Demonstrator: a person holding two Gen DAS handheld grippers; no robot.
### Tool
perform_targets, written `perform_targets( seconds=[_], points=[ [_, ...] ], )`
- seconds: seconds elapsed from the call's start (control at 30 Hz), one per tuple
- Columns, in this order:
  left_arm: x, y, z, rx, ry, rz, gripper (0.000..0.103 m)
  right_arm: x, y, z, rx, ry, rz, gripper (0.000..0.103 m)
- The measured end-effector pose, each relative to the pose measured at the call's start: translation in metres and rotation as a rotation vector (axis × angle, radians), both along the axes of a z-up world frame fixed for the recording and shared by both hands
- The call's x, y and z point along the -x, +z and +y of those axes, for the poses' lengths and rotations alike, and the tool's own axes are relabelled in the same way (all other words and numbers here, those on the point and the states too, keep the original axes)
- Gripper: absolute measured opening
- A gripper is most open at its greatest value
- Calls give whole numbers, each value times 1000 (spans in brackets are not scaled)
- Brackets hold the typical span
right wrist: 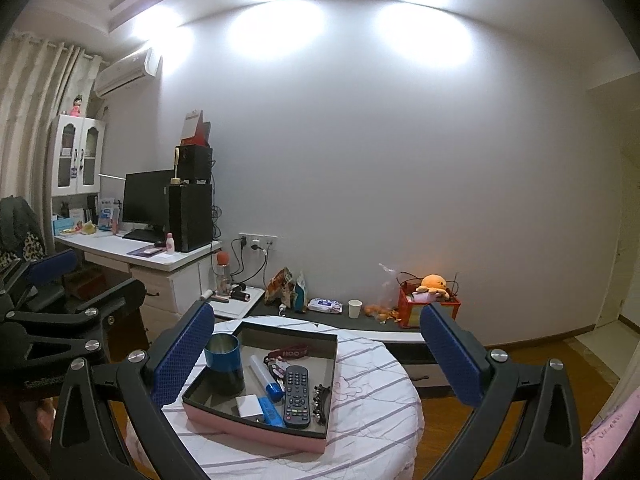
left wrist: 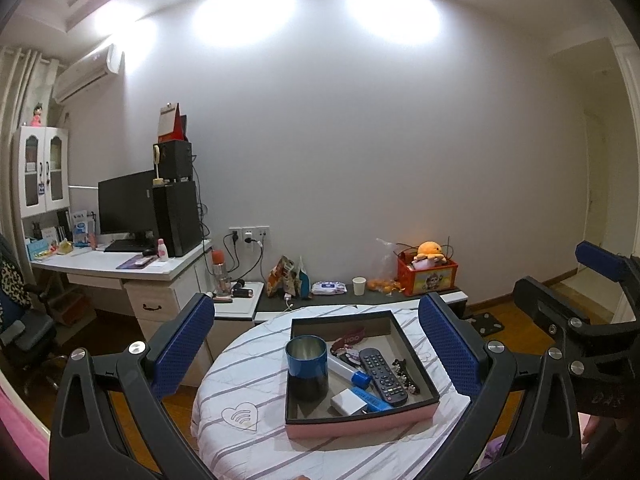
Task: Organize rigid objects
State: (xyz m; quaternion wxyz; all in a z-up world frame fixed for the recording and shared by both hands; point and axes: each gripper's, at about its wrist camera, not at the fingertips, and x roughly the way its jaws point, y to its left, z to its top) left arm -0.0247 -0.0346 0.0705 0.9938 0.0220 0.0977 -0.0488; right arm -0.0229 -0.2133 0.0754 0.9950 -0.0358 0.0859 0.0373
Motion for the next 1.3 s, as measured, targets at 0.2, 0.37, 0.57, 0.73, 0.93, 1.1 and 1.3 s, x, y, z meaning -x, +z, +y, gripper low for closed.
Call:
perform_targets(
  seconds=[0.2,0.37,0.57,0.73,0.93,1.1,1.3],
  points=[
    [2,-5,2,-1,4,9,103,4,0,4,6,-25,-20,103],
    [6,-13,4,-3,8,23,103,11,-6,7,6,-36,-30,103],
    [21,-23,11,-5,21,24,103,21,-15,10,-6,-37,-20,103],
    [37,-33,18,1,40,26,103,34,-26,17,-4,-32,-6,103],
    [53,-43,23,14,38,17,103,50,-37,22,2,-24,-10,103],
    [60,-46,21,13,33,-9,103,58,-41,17,-13,-22,-26,103],
    [62,-52,20,11,31,-25,103,61,-44,16,-17,-27,-36,103]
  ],
)
